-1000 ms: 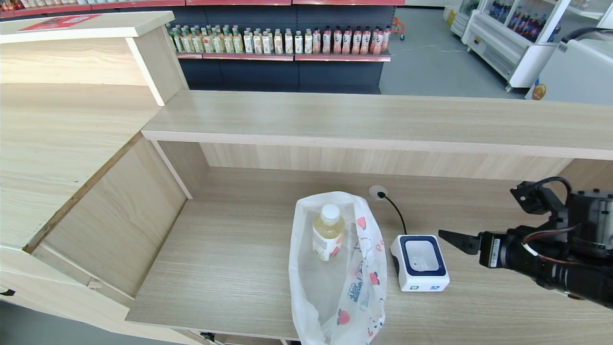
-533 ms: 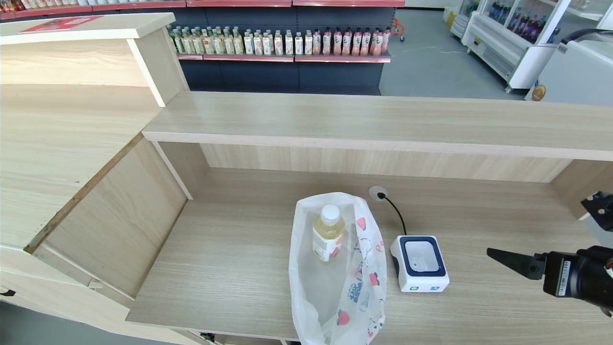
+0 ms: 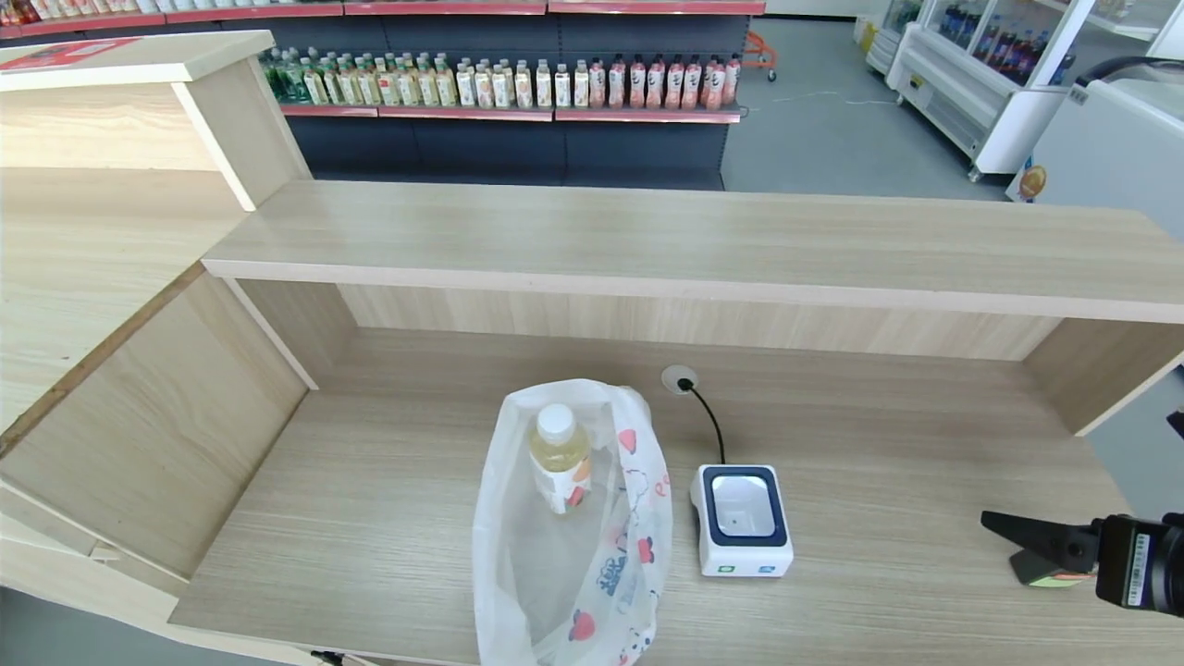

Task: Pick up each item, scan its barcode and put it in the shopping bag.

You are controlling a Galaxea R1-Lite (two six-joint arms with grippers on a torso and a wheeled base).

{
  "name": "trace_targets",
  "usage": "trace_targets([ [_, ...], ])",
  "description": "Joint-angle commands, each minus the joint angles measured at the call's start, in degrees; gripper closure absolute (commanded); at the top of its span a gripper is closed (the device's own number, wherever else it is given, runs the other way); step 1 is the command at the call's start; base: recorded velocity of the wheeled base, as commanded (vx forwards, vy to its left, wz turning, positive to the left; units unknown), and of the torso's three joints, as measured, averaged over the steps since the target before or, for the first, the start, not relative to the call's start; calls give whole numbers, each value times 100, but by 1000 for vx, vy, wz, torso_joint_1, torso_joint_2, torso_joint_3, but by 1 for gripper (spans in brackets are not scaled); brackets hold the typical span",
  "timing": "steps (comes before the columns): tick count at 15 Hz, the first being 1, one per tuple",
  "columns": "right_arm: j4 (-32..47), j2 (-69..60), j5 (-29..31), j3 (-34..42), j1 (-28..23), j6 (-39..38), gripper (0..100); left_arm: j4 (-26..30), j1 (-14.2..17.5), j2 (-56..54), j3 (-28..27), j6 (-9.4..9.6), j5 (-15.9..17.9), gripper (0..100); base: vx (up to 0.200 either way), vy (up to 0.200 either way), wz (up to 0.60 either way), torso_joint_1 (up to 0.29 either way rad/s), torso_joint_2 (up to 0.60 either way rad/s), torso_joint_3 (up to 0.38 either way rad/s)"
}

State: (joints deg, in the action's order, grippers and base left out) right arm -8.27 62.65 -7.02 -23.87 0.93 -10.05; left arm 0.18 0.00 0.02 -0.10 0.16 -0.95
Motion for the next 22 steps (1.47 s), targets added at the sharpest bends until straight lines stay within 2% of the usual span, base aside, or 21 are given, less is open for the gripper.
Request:
trace_targets([
  [1,18,-77,-1,-4,-5,3,0,-1,0,-2,1,-7,-2,0,-200,-200,0,2,-2,-2],
  [6,27,-51,-10,-30,4,3,0,-1,0,-2,1,-7,-2,0,-200,-200,0,7,4,4],
  [15,633,-51,17,-171,-31,99,0,-1,0,-2,1,2,-2,0,0,0,0,0,0,0],
  [22,730,-68,17,-153,-110,231,0,-1,0,-2,1,-7,-2,0,0,-200,0,2,3,3],
])
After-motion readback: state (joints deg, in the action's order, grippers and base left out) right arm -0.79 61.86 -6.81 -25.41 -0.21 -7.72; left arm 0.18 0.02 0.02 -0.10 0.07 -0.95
